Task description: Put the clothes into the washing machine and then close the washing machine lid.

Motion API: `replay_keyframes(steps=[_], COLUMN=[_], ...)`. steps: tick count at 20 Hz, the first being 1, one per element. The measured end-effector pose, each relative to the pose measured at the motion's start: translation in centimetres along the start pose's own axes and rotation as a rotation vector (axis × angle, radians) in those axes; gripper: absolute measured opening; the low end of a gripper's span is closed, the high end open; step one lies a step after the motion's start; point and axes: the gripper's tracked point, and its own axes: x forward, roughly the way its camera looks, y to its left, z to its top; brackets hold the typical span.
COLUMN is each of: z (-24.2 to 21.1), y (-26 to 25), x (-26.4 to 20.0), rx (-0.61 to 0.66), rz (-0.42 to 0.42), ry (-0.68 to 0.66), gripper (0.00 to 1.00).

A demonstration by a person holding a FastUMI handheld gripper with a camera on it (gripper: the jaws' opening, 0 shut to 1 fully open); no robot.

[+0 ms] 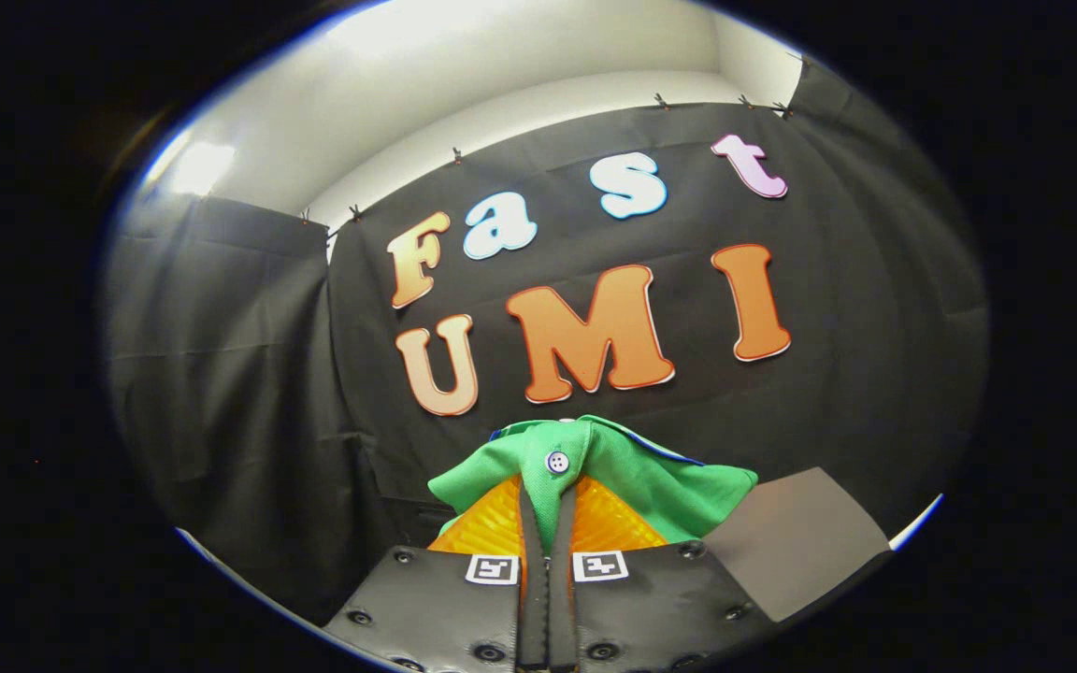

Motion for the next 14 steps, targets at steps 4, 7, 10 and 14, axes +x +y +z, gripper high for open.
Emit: replay_keyframes(steps=[4, 7, 10, 14], z=[0.9, 0.5, -1.2, -5.2], y=[6.0, 11.9, 17.8, 23.9], x=[1.5, 3.2, 5.9, 10.4], rx=[-0.011, -0.043, -0.030, -0.033], rz=[0.029, 0.075, 0.134, 0.193], ry=[-0.030, -0.036, -0.019, 0.022], gripper=[0.08, 0.08, 0.08, 0.08])
